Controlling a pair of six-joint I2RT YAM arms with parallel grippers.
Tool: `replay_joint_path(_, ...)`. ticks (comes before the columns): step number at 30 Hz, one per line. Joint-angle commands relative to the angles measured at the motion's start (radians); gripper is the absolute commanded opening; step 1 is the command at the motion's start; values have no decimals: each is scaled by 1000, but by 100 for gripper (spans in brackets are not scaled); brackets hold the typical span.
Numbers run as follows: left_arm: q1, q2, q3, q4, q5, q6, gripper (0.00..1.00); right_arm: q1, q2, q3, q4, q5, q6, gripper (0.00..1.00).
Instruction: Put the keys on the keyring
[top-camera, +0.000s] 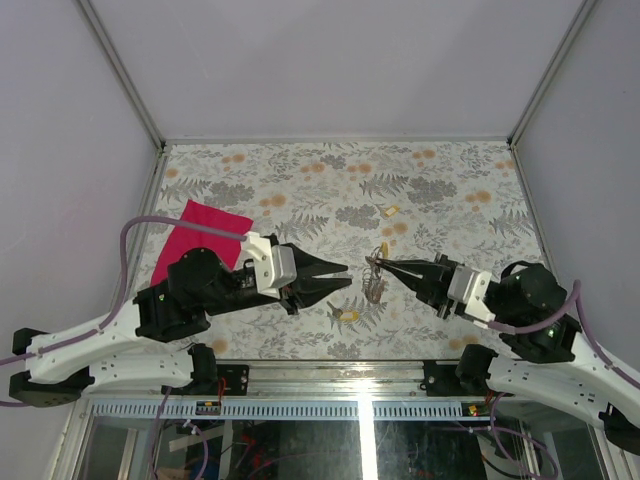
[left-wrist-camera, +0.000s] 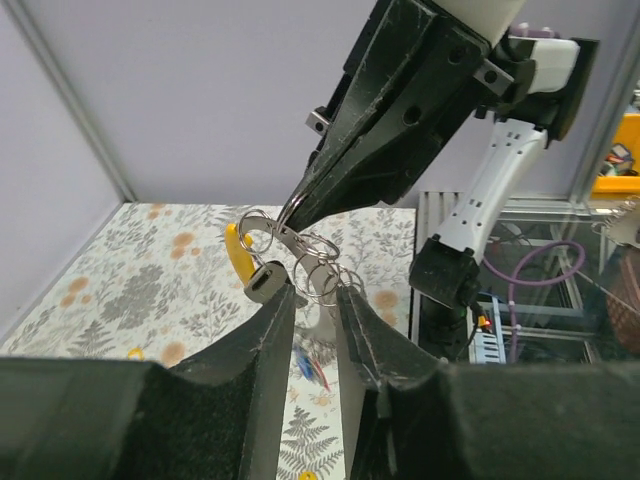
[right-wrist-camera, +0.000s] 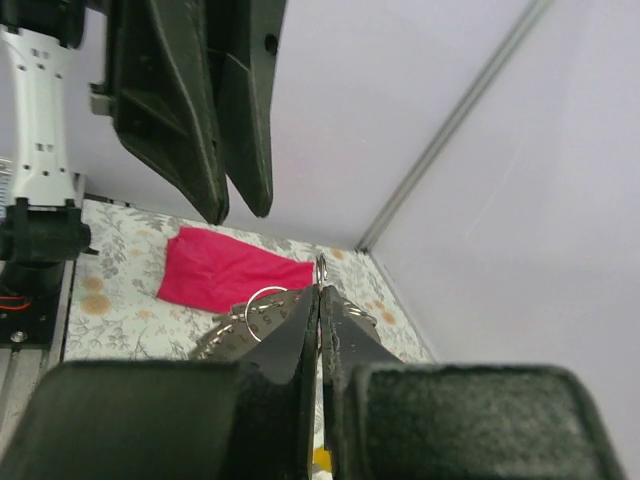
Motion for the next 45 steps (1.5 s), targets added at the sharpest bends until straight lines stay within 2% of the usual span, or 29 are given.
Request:
replay_joint_path(1, -4, 1, 24, 63, 114, 44, 24, 4, -22, -7, 144, -122, 1, 0)
replay_joint_path(8, -3, 13, 42, 73, 145, 81, 23, 4, -13, -31, 216, -197, 73, 0)
replay_joint_path(32, -4, 31, 52, 112, 170, 85, 24, 3, 14, -30, 251, -277, 129, 0)
replay_joint_path(45, -4, 56, 68, 111, 187, 85, 18, 4, 20, -39, 260, -297, 154, 0)
